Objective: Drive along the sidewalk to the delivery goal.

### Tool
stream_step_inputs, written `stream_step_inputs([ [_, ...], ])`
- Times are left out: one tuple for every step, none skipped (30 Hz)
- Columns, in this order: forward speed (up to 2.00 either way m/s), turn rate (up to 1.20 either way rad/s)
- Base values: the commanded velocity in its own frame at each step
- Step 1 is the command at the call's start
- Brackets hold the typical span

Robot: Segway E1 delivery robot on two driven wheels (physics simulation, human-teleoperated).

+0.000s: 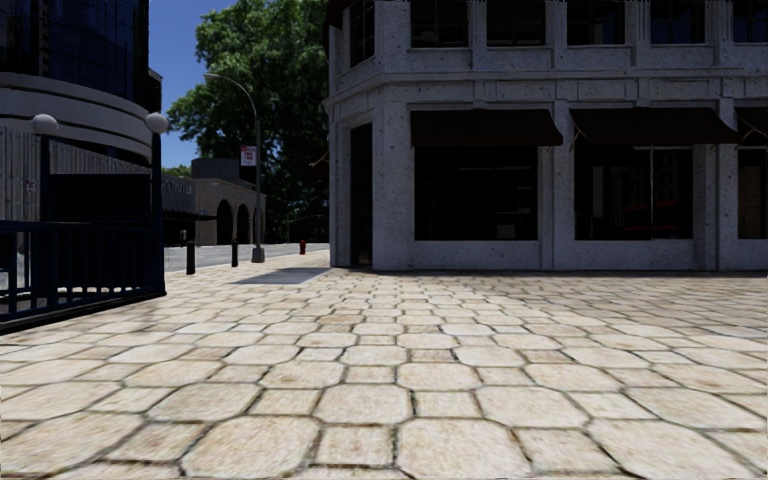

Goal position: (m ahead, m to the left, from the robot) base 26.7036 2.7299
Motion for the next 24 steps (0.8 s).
stream_step_inputs([
  [2.0,0.6],
  [2.0,0.6],
  [2.0,0.6],
  [2.0,0.6],
  [2.0,0.0],
  [2.0,0.0],
  [2.0,0.0],
  [2.0,0.0],
  [2.0,0.0],
  [2.0,0.0],
  [2.0,0.0],
  [2.0,0.0],
  [2.0,0.06],
  [2.0,0.32],
  [2.0,0.47],
  [2.0,0.47],
  [2.0,0.53],
  [2.0,0.54],
  [2.0,0.54],
  [2.0,0.54],
  [2.0,0.54],
  [2.0,0.54],
  [2.0,0.47],
  [2.0,0.26],
])
